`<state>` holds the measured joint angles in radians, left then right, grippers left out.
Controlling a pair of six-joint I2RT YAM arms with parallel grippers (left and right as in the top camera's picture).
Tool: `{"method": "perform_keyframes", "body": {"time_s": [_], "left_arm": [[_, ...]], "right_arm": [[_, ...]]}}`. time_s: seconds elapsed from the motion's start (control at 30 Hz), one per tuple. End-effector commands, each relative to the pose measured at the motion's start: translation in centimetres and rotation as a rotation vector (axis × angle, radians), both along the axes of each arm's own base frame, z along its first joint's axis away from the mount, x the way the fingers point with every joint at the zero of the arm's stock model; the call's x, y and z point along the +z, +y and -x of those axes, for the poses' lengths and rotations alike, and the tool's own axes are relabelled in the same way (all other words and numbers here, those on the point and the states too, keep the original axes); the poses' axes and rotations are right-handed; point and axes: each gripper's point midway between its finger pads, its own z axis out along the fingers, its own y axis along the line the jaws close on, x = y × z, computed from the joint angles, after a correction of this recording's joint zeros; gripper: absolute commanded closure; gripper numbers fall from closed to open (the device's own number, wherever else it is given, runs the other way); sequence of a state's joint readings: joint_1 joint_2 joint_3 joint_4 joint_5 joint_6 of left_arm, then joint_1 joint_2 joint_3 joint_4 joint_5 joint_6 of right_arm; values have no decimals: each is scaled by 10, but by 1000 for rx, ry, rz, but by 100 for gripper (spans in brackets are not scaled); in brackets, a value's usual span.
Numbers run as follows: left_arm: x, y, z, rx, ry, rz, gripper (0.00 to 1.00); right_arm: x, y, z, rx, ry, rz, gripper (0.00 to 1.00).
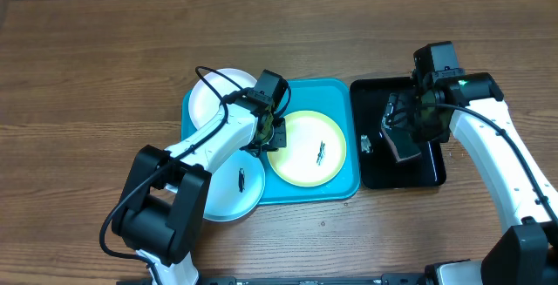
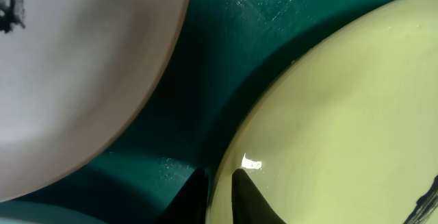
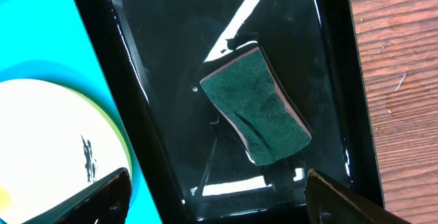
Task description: Clean dirty plates on tray and stack at the side
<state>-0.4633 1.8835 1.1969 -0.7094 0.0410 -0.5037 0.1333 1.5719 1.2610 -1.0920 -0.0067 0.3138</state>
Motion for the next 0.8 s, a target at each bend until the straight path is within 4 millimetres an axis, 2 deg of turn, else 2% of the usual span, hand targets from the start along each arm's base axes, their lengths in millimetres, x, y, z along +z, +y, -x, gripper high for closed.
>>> {"method": "perform_keyframes", "body": {"time_s": [0.0, 0.2, 0.23, 0.3, 0.37, 0.53, 0.67, 0.77], "left_arm": [[-4, -5, 4, 1, 26, 26, 89], [-4, -11, 10, 8, 62, 67, 95], [-4, -10, 9, 10, 56, 62, 94], [-4, -9, 4, 14, 38, 60, 82], [-3, -8, 0, 15, 19, 54, 80], [-3, -9, -1, 15, 14, 55, 96], [-5, 1, 1, 23, 17, 3, 96], [-6, 8, 2, 22, 15, -34, 96]], "right_arm": [[7, -2, -5, -1, -28, 10, 17], [7, -2, -5, -1, -27, 11, 16], [7, -2, -5, -1, -27, 11, 16], [7, -2, -5, -1, -27, 11, 16], [7, -2, -5, -1, -27, 11, 16], [6, -2, -3, -1, -20, 11, 16], [5, -3, -1, 0, -10, 13, 16], [3, -2, 1, 3, -3, 14, 22]]}}
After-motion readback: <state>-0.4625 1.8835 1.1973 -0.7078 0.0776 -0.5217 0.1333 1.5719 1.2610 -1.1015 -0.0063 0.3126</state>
